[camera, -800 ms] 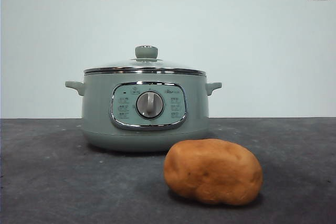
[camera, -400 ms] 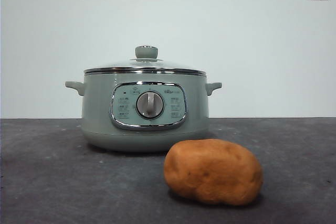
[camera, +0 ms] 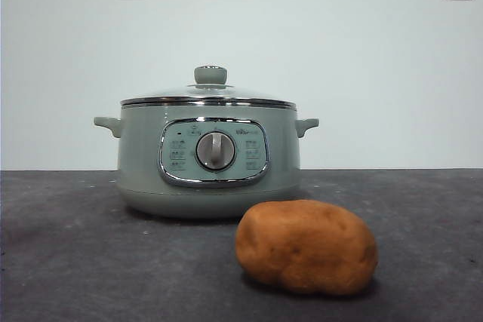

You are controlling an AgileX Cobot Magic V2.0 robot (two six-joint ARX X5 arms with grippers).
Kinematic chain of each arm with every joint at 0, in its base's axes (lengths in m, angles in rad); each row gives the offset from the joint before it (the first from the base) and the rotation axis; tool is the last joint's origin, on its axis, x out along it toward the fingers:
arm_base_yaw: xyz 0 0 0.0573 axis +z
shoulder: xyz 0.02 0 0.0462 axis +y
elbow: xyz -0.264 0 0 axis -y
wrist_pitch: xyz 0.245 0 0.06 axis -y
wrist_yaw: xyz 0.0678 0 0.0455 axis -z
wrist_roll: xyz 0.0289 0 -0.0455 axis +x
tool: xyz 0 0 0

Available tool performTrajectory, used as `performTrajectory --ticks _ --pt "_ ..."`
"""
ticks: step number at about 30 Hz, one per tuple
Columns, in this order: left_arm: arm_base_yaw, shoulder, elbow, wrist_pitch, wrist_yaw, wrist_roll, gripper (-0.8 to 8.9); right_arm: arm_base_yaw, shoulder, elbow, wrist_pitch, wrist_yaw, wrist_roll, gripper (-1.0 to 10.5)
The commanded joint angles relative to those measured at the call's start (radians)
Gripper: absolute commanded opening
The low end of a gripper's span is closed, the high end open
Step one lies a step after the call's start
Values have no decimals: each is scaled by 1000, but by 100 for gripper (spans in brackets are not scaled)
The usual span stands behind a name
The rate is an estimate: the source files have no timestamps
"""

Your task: Pick up the potato,open the lid,put the potato in the pot,close the lid

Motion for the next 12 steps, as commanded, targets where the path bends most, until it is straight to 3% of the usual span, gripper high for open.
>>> performTrajectory --ticks 1,5,12 --pt "3 53 51 -42 74 -19 -4 0 65 19 -18 -40 -101 2" --pt "3 138 136 -123 150 -19 -4 1 175 34 -18 -61 -168 33" --pt "-5 259 248 -182 280 -19 -4 63 379 36 0 -64 -206 314"
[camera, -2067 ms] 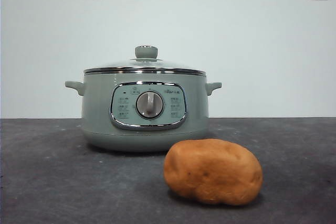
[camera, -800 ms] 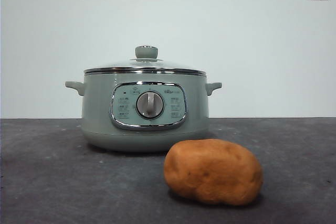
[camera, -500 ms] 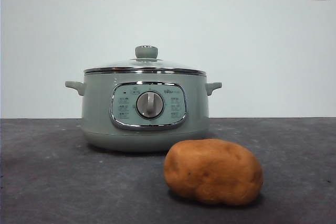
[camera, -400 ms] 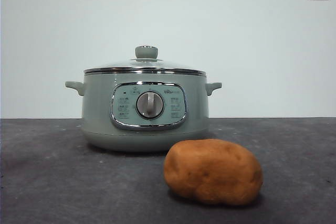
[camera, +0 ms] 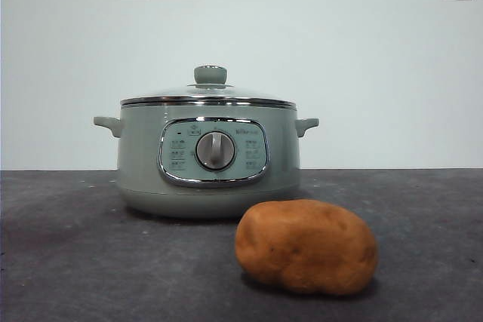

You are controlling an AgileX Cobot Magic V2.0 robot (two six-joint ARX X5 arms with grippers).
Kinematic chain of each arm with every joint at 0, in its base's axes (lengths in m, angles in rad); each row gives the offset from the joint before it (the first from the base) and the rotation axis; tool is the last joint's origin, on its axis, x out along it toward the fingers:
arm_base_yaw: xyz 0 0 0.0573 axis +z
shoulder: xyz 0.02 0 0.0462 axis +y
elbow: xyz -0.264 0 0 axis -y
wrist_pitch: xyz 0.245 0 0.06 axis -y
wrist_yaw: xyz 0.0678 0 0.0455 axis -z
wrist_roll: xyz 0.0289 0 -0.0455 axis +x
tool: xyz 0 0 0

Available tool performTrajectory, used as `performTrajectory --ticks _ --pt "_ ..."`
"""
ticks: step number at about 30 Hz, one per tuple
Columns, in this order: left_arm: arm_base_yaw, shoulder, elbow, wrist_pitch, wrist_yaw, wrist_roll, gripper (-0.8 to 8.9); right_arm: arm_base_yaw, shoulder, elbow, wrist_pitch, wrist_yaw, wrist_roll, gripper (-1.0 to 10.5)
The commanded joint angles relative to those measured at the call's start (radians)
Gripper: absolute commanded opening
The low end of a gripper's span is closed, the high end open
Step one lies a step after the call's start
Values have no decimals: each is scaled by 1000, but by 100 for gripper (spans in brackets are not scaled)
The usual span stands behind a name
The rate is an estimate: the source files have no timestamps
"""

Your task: Pick up the potato,open the lid,put the potato in the pot,close the lid

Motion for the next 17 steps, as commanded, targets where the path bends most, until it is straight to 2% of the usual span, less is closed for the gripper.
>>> performTrajectory --ticks 1,5,8,12,17 --pt "-11 31 24 -1 35 -5 -4 45 76 8 13 -7 -35 351" --pt "-60 86 39 -9 56 -5 -4 209 248 37 34 7 -95 565" --pt "-124 122 39 -45 55 39 -4 343 357 85 17 116 -148 572" --pt "-187 154 39 -83 55 105 -4 465 449 143 13 262 -182 572" --pt "-237 200 39 -158 55 170 -4 578 549 208 12 381 -224 573"
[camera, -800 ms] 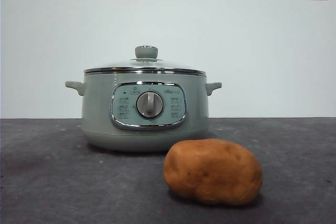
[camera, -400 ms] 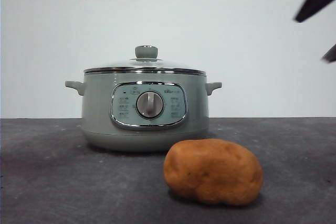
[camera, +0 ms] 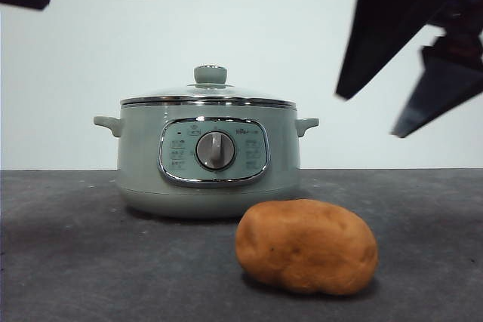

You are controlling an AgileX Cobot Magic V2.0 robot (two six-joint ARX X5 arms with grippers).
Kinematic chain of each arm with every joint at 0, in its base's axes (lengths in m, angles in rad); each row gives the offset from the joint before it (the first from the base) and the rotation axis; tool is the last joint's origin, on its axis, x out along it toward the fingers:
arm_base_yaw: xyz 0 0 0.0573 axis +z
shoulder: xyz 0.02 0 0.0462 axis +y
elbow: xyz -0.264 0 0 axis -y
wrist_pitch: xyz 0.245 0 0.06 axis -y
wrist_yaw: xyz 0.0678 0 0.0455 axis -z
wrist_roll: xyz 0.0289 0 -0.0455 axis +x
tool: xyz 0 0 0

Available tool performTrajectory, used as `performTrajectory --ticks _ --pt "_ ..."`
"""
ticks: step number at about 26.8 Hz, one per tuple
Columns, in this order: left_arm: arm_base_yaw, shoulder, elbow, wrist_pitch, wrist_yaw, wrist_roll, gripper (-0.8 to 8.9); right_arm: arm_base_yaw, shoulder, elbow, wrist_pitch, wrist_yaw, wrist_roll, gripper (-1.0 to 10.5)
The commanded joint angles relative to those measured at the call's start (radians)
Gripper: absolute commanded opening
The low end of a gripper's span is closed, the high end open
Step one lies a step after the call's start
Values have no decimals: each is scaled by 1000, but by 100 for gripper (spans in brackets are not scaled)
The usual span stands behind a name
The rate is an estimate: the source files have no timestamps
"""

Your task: Pick up the potato,open the lid,put the potato in the pot,close the lid

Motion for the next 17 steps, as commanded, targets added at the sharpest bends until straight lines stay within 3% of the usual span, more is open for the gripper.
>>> performTrajectory --ticks 1,8,10,17 --pt "-23 29 -1 -38 4 67 -4 56 60 35 -3 42 -36 573" --pt "-49 87 -1 -72 5 109 -4 154 194 96 -2 100 -110 572" --pt "-54 100 -1 -72 4 119 -4 186 247 103 0 138 -120 572" --pt "-54 109 -1 -69 3 121 -4 222 393 103 54 155 -132 564"
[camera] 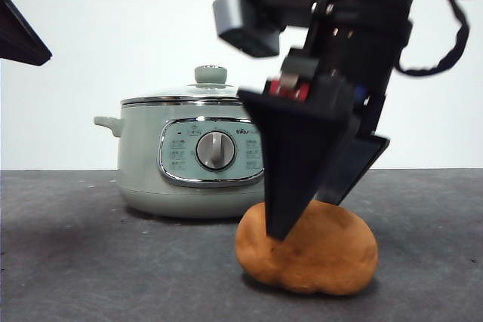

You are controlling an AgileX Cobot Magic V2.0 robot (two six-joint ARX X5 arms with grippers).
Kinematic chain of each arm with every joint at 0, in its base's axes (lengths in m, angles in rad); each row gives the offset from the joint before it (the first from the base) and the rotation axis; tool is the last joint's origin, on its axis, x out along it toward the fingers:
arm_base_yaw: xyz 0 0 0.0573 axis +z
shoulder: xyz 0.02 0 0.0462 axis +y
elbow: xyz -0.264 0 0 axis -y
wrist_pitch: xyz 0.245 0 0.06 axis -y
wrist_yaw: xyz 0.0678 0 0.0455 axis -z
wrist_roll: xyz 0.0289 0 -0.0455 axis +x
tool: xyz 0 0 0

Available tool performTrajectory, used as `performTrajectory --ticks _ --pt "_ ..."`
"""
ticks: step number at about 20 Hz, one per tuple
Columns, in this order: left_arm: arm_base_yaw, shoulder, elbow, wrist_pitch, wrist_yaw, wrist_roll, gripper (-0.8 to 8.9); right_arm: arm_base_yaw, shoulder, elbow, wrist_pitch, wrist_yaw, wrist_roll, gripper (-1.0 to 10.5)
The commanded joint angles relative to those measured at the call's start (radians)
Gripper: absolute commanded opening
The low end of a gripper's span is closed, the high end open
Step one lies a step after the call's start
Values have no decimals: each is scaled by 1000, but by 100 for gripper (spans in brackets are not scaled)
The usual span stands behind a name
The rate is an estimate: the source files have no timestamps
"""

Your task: Pick up the potato,open the lid,put the potato in the pot,close the lid

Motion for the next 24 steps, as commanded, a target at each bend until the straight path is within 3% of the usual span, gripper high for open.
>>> performTrajectory --ticks 1,3,7,11,14,19,24 --pt "-2 1 -1 4 3 16 -4 2 39 0 12 4 -6 562" --pt "-2 1 -1 4 3 18 -4 2 63 0 11 7 8 480" --pt "-2 2 -1 16 -16 18 -4 2 72 0 12 -16 18 -27" --pt "-2 40 26 44 -58 -11 -4 1 63 6 3 -27 104 -11" --pt "-15 137 127 -1 -57 31 -4 1 5 25 -43 -27 128 -11" --pt "-31 404 427 -128 -113 143 -4 1 -102 175 -315 -10 147 -11" --pt "-31 644 745 -151 -193 146 -4 1 -183 320 -484 -3 232 -11"
